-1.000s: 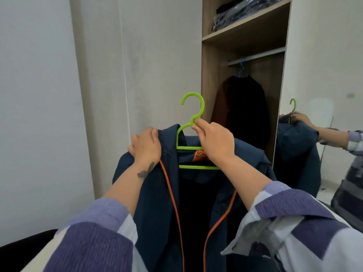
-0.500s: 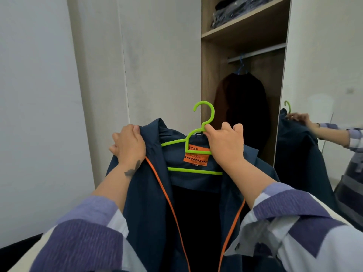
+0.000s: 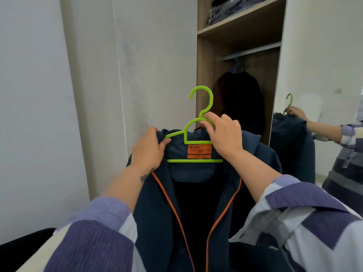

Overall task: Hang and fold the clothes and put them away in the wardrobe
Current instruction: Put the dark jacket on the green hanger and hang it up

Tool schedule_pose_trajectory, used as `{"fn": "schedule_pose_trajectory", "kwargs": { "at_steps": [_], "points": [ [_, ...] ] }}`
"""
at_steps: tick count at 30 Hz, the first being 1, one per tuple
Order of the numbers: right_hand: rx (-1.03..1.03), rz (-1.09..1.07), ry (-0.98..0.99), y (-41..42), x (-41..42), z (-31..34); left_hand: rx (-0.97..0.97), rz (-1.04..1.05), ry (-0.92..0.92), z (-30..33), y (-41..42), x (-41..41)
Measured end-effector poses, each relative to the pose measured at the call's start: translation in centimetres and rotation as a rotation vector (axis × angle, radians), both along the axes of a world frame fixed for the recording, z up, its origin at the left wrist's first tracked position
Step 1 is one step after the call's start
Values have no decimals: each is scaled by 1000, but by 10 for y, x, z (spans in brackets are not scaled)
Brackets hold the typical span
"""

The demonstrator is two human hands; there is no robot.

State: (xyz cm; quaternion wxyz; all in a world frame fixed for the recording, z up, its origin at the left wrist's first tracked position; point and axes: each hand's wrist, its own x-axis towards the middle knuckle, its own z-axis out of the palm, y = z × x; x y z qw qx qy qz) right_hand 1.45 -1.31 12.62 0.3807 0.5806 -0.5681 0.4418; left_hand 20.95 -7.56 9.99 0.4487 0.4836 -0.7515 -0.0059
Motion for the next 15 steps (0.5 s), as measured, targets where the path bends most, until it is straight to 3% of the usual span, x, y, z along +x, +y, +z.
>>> {"fn": "schedule_pose_trajectory", "kwargs": {
  "at_steps": [4,9,15],
  "points": [
    [45,6,-46,10,-20,0,-30,-16,94,1,-2,-24],
    [269,-313,19,31,-75,-14,-77,-16,68,5,-16,-55],
    [430,-304,-17,40,-120,-14,-37,-92,31,12,-38,-111]
  ]
}}
